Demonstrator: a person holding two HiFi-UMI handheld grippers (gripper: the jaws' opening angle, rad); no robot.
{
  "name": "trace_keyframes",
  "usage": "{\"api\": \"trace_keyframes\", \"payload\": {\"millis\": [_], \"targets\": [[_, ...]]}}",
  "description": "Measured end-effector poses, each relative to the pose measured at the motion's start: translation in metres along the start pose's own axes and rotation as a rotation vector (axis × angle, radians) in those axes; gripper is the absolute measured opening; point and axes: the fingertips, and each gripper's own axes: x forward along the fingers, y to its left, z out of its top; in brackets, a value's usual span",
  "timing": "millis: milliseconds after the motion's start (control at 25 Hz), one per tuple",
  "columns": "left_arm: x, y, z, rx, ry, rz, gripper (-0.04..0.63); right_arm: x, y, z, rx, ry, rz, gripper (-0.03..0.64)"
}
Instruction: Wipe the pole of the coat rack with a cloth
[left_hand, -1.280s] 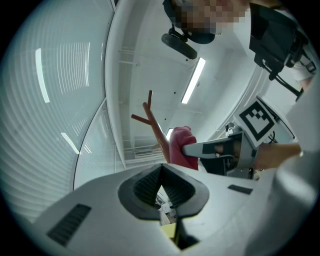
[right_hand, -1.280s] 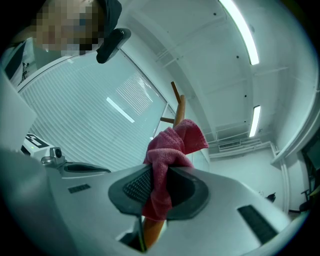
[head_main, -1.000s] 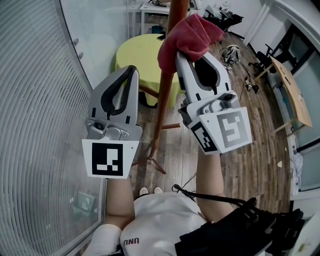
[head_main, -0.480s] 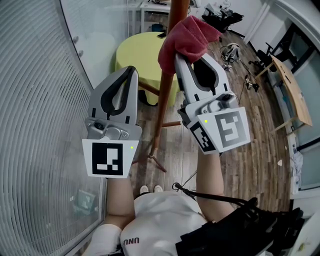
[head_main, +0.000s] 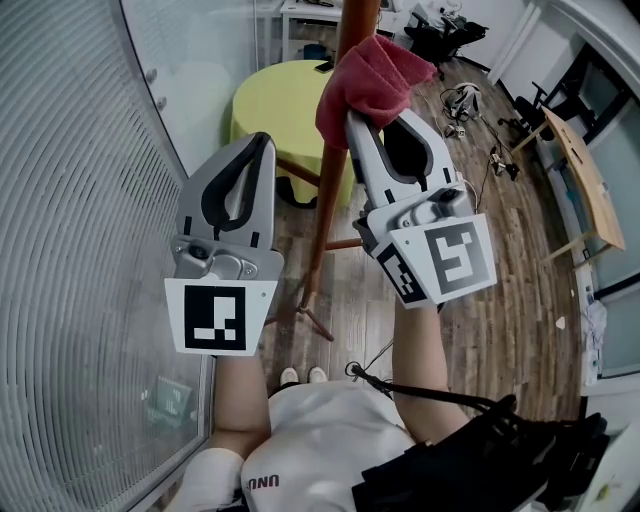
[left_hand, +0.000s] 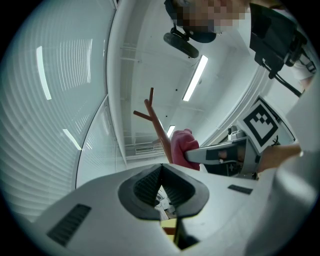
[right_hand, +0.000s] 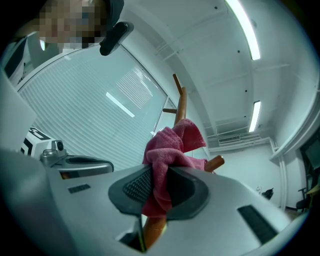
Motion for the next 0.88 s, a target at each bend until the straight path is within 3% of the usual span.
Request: {"api": "trace_keyframes", "payload": {"millis": [880], "targets": [[-0.005, 0.0, -0.01, -0.012, 0.032, 0.001, 0.012, -0.004, 0.01, -0.028, 0.037, 0.052, 0.021, 0.075]]}}
